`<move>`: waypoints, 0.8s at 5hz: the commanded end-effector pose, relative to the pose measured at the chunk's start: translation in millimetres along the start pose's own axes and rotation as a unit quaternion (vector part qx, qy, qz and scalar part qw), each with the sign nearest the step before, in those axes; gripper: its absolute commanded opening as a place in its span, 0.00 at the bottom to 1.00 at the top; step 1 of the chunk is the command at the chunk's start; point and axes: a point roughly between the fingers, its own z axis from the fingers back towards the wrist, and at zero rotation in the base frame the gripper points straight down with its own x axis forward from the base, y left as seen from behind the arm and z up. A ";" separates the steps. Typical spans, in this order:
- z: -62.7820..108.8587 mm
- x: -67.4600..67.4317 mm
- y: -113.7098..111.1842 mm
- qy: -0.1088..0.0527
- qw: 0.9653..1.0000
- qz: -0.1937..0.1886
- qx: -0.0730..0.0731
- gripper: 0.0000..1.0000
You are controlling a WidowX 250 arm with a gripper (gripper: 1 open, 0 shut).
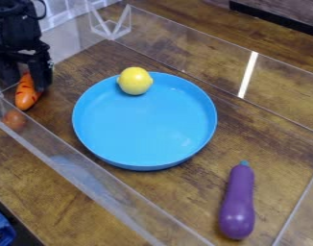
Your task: Move the carrot to the right side
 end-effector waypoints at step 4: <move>5.4 18.0 1.5 -0.037 0.999 0.009 0.003 1.00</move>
